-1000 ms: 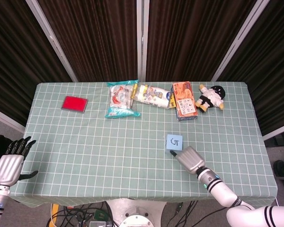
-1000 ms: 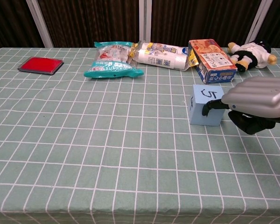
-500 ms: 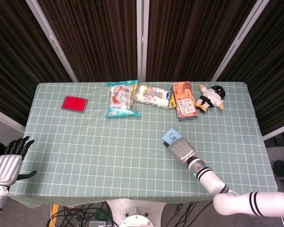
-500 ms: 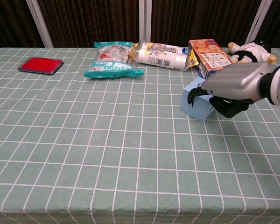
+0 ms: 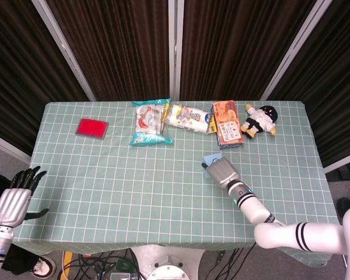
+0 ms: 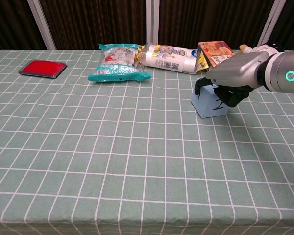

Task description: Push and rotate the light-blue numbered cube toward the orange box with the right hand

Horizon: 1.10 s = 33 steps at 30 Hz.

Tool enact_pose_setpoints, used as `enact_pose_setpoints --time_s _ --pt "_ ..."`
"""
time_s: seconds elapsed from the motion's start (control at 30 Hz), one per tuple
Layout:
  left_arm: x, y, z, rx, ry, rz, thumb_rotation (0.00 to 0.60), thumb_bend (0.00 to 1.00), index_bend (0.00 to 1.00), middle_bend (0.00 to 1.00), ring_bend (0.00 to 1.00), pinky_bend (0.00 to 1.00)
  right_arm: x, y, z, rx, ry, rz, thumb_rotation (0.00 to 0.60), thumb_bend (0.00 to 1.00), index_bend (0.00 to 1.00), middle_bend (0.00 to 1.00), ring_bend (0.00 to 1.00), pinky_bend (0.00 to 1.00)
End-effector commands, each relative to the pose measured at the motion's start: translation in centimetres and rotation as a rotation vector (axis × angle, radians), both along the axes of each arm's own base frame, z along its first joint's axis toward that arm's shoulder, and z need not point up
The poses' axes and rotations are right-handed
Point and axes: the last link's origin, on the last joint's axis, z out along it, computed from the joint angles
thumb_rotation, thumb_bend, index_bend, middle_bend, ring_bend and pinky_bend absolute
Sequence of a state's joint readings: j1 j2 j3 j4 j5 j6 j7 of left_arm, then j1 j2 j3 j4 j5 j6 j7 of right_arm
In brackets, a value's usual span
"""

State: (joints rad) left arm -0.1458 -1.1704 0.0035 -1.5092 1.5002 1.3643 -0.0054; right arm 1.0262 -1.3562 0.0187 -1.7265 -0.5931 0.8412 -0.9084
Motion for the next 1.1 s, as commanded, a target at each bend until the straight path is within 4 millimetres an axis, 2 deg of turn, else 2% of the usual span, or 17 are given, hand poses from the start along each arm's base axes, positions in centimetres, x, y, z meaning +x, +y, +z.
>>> enact_pose_setpoints --time_s 0.03,0.3,0.73,1.1 --pt "0.0 0.1 -0.2 -0.009 0.003 0.0 0.594 0.07 0.08 0.0 0.0 0.07 0.1 -0.4 -0.1 -0.001 0.002 -0.004 0.6 1.0 0.17 0.91 0.8 0.7" --pt "-0.2 0.0 -0.3 -0.01 0.008 0.013 0.594 0.07 0.08 0.0 0.0 0.07 0.1 -1.6 -0.8 -0.002 0.037 -0.019 0.6 1.0 0.17 0.91 0.8 0.7" --pt "-0.5 -0.3 -0.5 -0.015 0.007 0.016 0.595 0.07 0.08 0.0 0.0 0.07 0.5 -1.8 -0.7 -0.016 0.027 -0.023 0.6 1.0 0.16 0.91 0.81 0.7" --pt "-0.5 -0.3 -0.4 -0.015 0.009 0.015 0.594 0.07 0.08 0.0 0.0 0.07 0.6 -1.8 -0.3 -0.014 -0.017 -0.036 0.6 1.0 0.0 0.91 0.81 0.71"
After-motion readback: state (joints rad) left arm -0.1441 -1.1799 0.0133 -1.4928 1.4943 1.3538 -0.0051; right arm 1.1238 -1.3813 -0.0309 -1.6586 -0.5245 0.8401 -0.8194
